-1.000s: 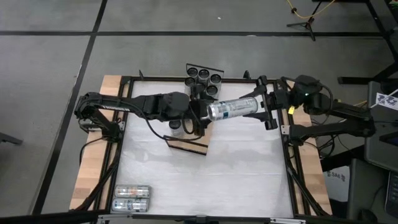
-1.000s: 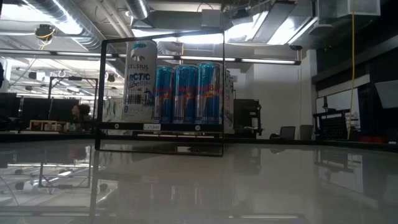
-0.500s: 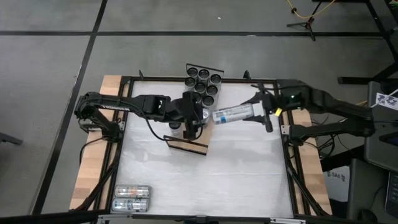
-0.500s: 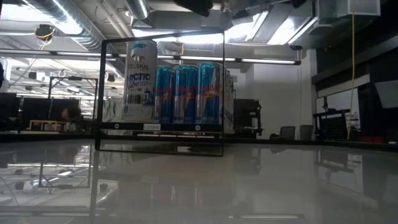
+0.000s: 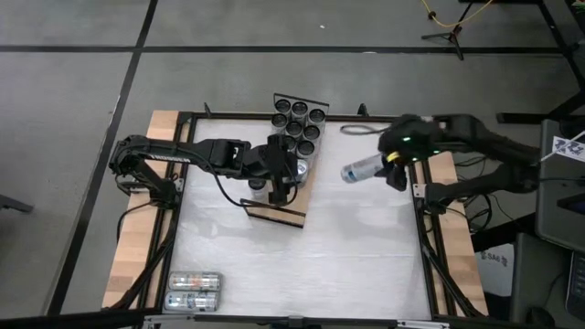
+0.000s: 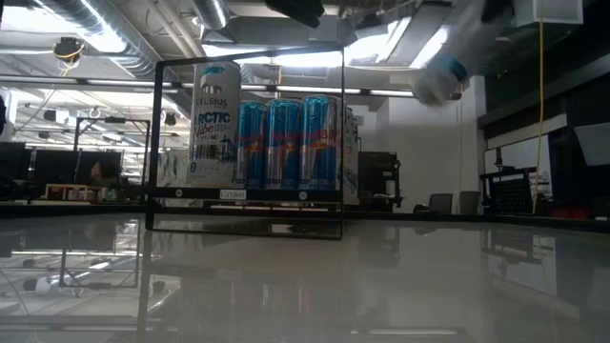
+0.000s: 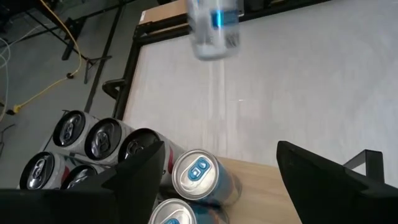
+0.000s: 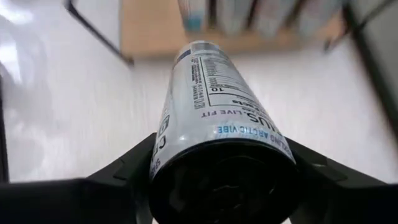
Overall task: Place canned beverage on shelf
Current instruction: Move the middle left blue soda can to the top right of the shelf
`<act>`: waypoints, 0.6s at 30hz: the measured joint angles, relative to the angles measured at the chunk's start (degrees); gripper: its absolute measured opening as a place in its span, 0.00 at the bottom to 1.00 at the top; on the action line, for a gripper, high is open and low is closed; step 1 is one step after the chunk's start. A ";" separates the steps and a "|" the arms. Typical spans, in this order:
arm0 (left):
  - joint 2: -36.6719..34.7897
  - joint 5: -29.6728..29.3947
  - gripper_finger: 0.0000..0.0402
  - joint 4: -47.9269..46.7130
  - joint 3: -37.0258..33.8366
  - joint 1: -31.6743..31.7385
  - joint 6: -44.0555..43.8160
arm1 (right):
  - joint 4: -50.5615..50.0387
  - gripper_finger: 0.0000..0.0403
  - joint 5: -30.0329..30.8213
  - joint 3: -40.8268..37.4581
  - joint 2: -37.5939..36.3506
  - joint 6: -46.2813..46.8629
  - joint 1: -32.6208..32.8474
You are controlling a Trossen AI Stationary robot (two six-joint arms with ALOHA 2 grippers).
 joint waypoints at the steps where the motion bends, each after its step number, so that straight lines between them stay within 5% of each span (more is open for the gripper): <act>1: 0.00 0.02 0.75 0.00 0.00 0.00 0.00 | -1.94 0.62 -0.21 0.17 1.56 0.47 0.00; 8: -0.02 0.02 0.75 -0.01 0.00 0.00 0.07 | -10.74 0.62 -1.10 0.19 12.81 -0.54 0.07; 18: -0.07 0.04 0.75 -0.70 0.00 0.00 0.09 | -11.10 0.63 -0.43 0.19 24.21 -22.91 3.68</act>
